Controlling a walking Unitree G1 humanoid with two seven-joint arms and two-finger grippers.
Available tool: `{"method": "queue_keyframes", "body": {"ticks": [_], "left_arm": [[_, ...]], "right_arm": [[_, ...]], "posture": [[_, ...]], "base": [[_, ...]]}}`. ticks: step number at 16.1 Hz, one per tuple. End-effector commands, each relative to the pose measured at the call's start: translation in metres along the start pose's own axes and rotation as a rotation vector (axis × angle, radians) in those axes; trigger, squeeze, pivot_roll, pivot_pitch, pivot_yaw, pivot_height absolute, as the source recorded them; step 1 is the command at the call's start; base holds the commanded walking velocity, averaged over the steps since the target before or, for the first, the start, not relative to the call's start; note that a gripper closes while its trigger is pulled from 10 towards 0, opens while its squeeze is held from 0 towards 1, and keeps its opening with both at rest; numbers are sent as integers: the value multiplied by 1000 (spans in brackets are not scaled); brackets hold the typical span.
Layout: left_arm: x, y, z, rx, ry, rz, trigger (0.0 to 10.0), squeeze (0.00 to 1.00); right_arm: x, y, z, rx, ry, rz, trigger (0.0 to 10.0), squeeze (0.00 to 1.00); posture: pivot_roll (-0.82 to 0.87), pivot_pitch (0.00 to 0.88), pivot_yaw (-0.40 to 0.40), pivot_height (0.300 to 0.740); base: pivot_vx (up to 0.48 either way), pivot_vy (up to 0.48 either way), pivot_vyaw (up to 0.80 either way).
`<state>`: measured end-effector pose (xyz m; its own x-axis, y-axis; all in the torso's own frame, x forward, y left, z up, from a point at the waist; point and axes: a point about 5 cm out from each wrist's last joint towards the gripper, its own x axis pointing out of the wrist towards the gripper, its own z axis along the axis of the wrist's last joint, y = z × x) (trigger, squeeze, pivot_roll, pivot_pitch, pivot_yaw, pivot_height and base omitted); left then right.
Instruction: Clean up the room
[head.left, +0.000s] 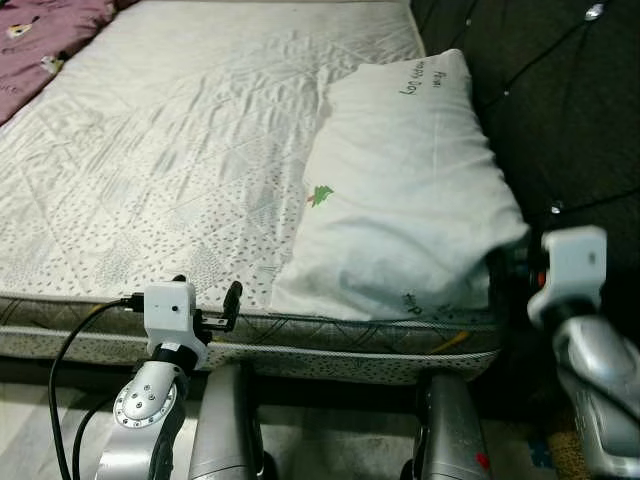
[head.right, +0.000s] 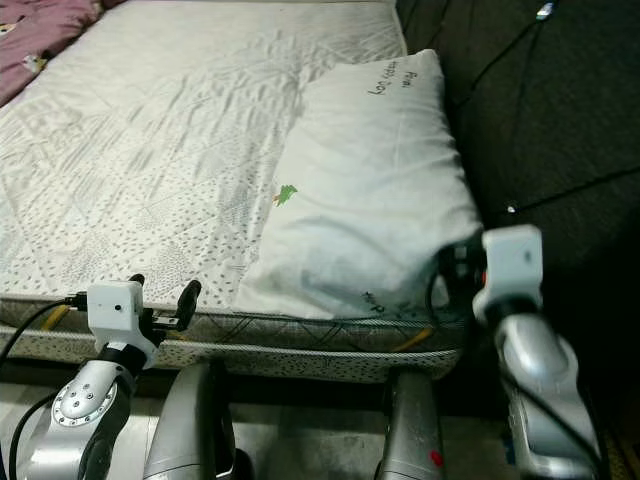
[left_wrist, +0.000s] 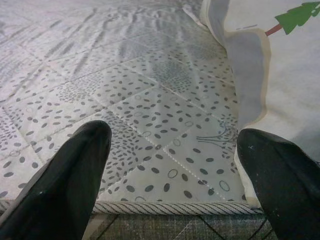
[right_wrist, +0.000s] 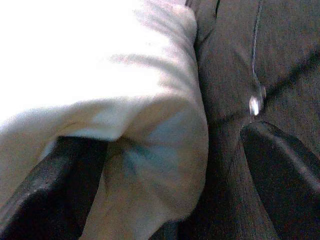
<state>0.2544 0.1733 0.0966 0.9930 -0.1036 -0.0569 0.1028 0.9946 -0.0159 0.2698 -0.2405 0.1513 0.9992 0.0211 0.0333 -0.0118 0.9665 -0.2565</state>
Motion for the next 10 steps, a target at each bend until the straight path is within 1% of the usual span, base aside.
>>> {"method": "queue_keyframes", "body": {"ticks": [1,2,3,4,5,6,7,8,9,10], "left_arm": [[-1,2,-3,2,17,2,10000,0],[1,1,0,4,8,-3,10000,0],[3,2,2,2,0,-4,10000,0],[4,2,2,1,-2,-4,10000,0],[5,1,1,-3,-4,-3,10000,0],[7,0,1,-7,-6,-2,10000,0],[9,-4,2,-15,-14,-7,10000,0],[10,-5,3,-15,-17,-11,10000,0],[12,-6,5,-14,-24,-18,10000,0],[13,-5,6,-12,-28,-20,10000,0]], "right_arm": [[-5,0,0,-13,-11,25,10000,1000],[-15,0,-8,-31,18,33,10000,1000],[-31,-3,-17,-54,53,54,10000,1000],[-36,-4,-19,-60,64,58,10000,1000],[-48,-12,-21,-78,80,45,10000,1000],[-54,-17,-20,-92,77,35,10000,1000],[-55,-26,-12,-112,52,12,10000,1000],[-53,-29,-8,-121,36,-9,10000,1000],[-46,-36,6,-127,-14,-65,10000,1000],[-32,-40,31,-120,-106,-132,10000,1000]], "posture": [[-32,41,31,511],[-37,41,29,511],[-57,40,22,511],[-57,40,22,511],[-79,37,20,511],[-88,34,26,511],[-92,32,30,511],[-93,32,34,511],[-95,30,38,511],[-96,30,40,511]], "base": [[0,0,0],[0,0,0],[0,0,0],[0,0,0],[0,0,0],[0,0,0],[0,0,0],[0,0,0],[0,0,0],[0,0,0]]}}
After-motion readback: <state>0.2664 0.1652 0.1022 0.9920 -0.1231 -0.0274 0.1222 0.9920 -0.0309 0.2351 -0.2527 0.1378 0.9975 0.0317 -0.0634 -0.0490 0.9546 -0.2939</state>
